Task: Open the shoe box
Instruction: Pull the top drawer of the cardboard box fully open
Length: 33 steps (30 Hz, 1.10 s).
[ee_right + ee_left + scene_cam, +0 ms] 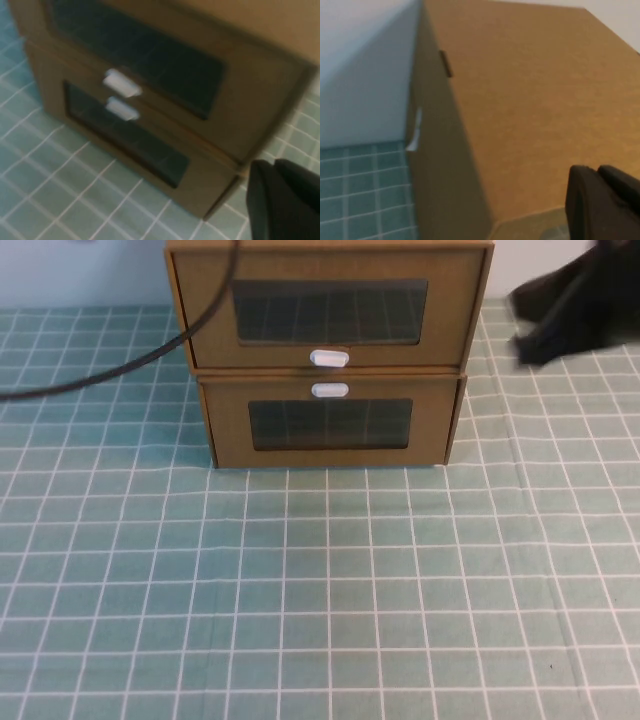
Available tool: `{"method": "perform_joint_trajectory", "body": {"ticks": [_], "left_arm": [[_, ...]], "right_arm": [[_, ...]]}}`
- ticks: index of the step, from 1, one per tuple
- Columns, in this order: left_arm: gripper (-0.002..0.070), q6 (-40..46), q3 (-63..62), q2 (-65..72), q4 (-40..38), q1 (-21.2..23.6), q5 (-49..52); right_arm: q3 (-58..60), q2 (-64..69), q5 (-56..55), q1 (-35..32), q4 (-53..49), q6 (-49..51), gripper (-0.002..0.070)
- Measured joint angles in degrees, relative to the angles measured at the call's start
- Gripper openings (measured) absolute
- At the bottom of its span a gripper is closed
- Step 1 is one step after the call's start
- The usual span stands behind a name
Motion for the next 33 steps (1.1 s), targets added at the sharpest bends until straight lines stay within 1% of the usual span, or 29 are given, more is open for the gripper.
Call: {"method": "perform_joint_trajectory", "body": {"ticks": [4,7,10,13,19,21,24,29,30,32,33], "left_arm": [[-0.0004,14.1,-13.3,10.1,-14.0,-0.3,8.7],[-0.0004,19.3,-21.7,17.8,-20.3,-0.3,14.1],[-0.0004,20.4,-28.7,24.2,-22.7,-0.3,18.5],[-0.0004,20.0,-34.0,29.6,-23.2,-0.3,21.7],[-0.0004,15.5,-38.6,35.4,-25.9,-0.3,25.2],[-0.0004,15.2,-39.1,36.2,-27.2,-0.3,25.9],[-0.0004,15.2,-39.6,36.5,-27.7,-0.3,26.5],[-0.0004,15.4,-39.7,36.7,-28.5,-0.2,26.9],[-0.0004,15.5,-39.7,36.7,-28.9,-0.2,27.0],[-0.0004,15.6,-39.7,36.7,-29.4,-0.2,27.1],[-0.0004,15.8,-39.7,36.7,-29.8,-0.2,27.3]], "right_arm": [[0.0,3.8,0.7,7.0,0.5,-12.4,-0.0013],[0.0,5.7,-0.6,10.4,-1.7,-17.2,-0.0013],[0.0,7.8,-4.6,12.6,-6.6,-18.6,-0.0013],[0.0,9.7,-8.4,14.3,-12.7,-18.8,-0.0013],[0.0,13.1,-11.2,18.6,-25.0,-18.0,-0.0013],[0.0,14.2,-11.7,20.4,-32.5,-13.5,-0.0013],[-0.1,16.0,-11.7,22.9,-51.7,1.0,-0.0013],[-1.6,21.5,-0.4,26.5,-91.3,39.6,-0.0013],[-1.6,22.3,1.0,26.6,-96.5,45.4,-0.0013],[-1.6,23.6,1.1,26.6,-106.9,53.6,-0.0013],[-1.7,23.9,0.4,26.6,-108.6,55.7,-0.0013]]}}
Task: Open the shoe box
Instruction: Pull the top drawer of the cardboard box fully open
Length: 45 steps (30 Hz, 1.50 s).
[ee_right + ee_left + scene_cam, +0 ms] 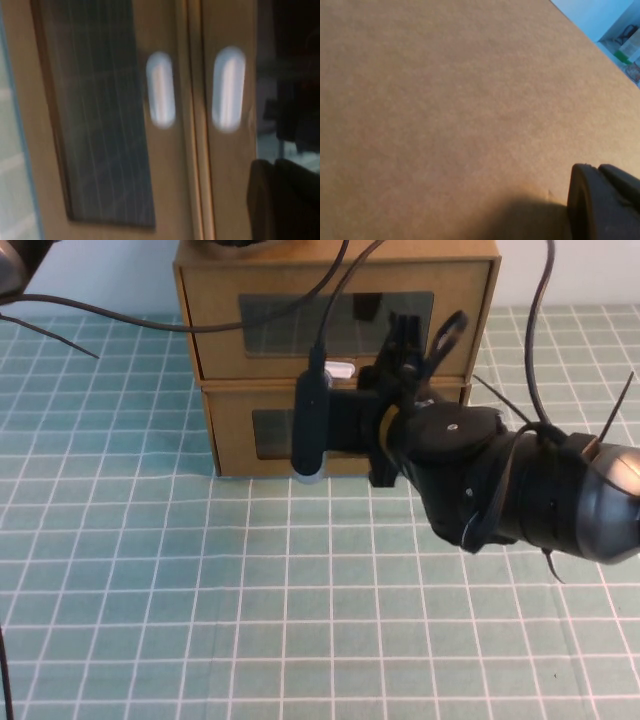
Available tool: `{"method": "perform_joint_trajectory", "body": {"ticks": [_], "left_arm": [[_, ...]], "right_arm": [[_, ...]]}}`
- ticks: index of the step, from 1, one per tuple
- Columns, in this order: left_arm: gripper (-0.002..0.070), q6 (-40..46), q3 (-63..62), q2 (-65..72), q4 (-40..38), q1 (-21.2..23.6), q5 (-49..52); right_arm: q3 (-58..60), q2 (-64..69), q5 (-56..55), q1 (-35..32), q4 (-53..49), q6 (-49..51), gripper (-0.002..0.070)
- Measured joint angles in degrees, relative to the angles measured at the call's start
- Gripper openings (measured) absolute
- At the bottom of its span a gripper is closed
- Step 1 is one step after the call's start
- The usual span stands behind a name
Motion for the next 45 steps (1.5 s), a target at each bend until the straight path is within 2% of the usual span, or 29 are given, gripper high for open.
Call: {"method": "perform_joint_trajectory", "body": {"ticks": [3,5,11,13,26,45], "left_arm": [[-0.0004,0.4,0.0,0.1,-0.7,0.1,0.6],[-0.0004,0.7,0.0,0.1,-0.9,0.2,1.0],[-0.0004,0.8,0.0,0.1,-1.3,0.3,1.4],[-0.0004,0.8,0.0,0.1,-1.3,0.3,1.4],[-0.0004,0.8,0.0,0.1,-1.5,0.3,1.6],[-0.0004,1.1,0.0,0.1,-1.6,0.3,2.2]], "right_arm": [[-0.5,0.8,-4.0,0.2,-4.3,3.9,-0.0009],[-1.1,1.8,-4.8,0.3,-5.4,5.3,0.0018],[-3.6,5.4,-0.7,0.3,-5.9,10.6,0.0263],[-4.1,6.5,-0.4,0.3,-6.0,10.9,0.03],[-8.0,9.6,3.0,0.3,-6.0,11.2,0.0284],[-10.2,12.4,1.9,0.2,-6.4,11.4,0.0272]]}}
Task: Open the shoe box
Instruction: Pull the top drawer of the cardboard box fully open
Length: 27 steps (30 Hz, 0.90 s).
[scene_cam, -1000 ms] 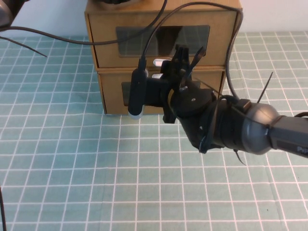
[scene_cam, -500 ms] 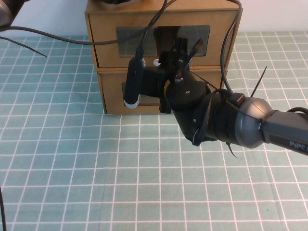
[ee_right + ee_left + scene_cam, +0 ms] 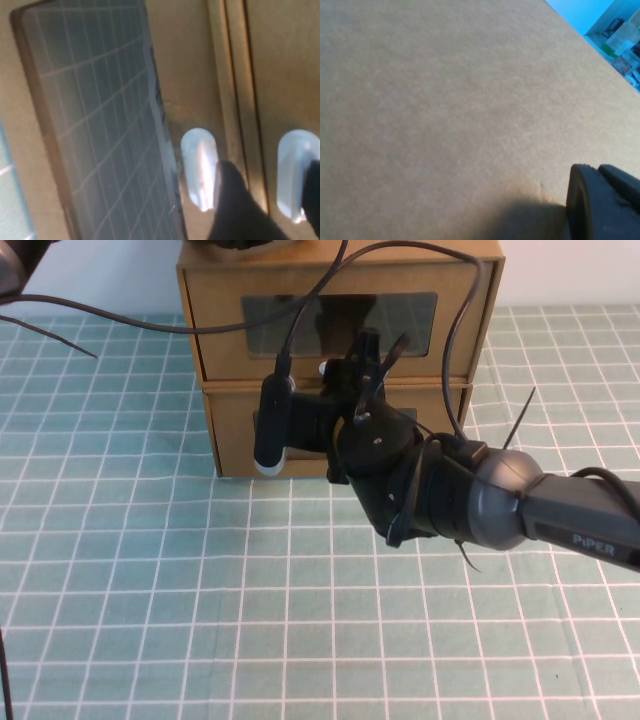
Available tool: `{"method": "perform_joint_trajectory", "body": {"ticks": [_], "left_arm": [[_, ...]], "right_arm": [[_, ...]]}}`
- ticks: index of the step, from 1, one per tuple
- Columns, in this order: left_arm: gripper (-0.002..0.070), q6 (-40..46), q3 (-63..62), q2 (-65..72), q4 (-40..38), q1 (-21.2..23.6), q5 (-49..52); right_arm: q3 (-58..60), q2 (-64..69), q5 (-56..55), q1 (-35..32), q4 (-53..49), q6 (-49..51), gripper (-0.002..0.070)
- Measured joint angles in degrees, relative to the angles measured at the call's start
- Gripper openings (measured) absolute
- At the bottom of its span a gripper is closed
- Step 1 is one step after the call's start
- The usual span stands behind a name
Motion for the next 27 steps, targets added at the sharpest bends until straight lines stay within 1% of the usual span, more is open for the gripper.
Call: {"method": "perform_joint_trajectory", "body": {"ticks": [7,10,15,22,25,27], "left_arm": [[-0.0004,0.1,0.0,0.0,-0.1,0.0,0.0],[-0.0004,0.1,0.0,0.0,-0.1,0.0,0.0],[-0.0004,0.3,0.0,0.1,-0.3,0.0,0.0],[-0.0004,0.5,0.0,0.1,-0.3,0.0,0.0],[-0.0004,0.6,0.0,0.1,-0.5,0.0,0.0],[-0.0004,0.6,0.0,0.1,-0.5,0.0,0.0]], "right_arm": [[-2.3,1.0,-0.4,-0.2,0.6,0.0,0.0269],[-2.7,1.0,-1.1,-0.6,0.7,0.0,0.0255],[-3.0,1.0,-2.1,-1.6,0.7,0.0,0.0183],[-3.1,0.8,-3.5,-2.2,0.7,0.0,0.0143],[-3.2,0.8,-3.2,-2.3,0.7,0.0,0.0059],[-3.3,0.8,-3.2,-2.4,0.7,0.0,0.0028]]}}
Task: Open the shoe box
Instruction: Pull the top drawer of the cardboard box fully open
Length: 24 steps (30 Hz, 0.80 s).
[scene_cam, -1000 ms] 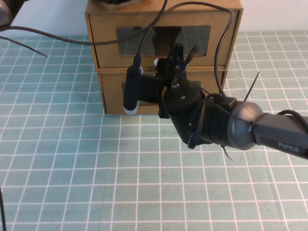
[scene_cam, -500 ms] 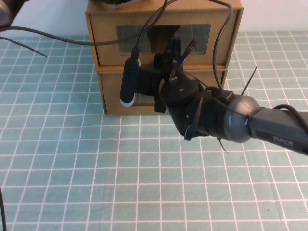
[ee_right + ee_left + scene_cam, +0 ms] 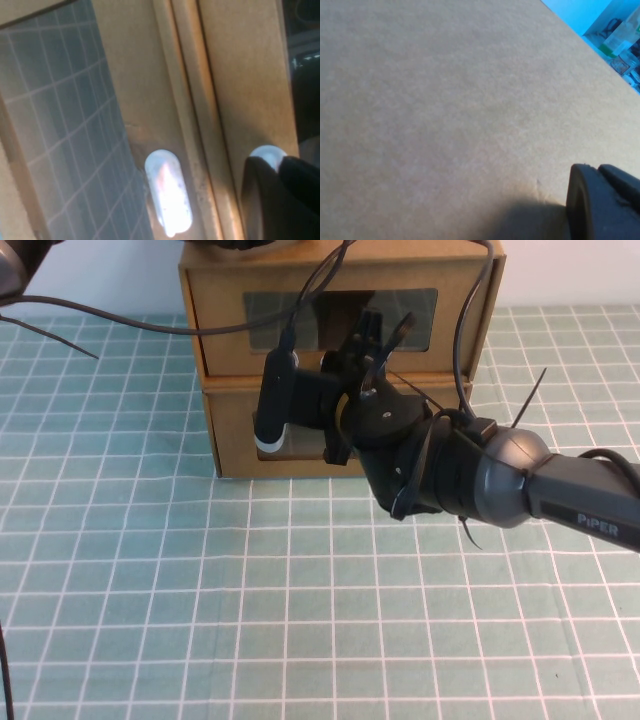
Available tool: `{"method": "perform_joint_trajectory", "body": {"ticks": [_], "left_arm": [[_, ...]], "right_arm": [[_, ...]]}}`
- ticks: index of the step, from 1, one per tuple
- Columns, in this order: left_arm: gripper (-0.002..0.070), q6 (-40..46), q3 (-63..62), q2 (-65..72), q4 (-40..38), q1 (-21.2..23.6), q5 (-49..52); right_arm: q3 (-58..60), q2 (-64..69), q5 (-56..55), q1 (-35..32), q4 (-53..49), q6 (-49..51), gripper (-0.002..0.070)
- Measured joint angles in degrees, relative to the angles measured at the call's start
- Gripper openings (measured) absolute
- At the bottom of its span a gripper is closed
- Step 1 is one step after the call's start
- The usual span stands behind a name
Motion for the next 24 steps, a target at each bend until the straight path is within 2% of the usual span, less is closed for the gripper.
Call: {"method": "perform_joint_trajectory", "body": {"ticks": [9,15,24], "left_arm": [[-0.0004,-1.3,0.0,0.0,0.1,0.1,-0.5],[-0.0004,-2.5,0.0,0.0,-0.9,0.7,1.0],[-0.0004,-2.5,-0.1,0.0,-1.0,0.7,1.1]], "right_arm": [[0.8,-0.1,2.2,1.2,-0.3,0.0,0.0017],[6.2,-2.3,7.6,4.3,-3.8,5.0,0.0015],[13.1,-6.8,13.0,9.6,-3.3,9.7,0.0015]]}}
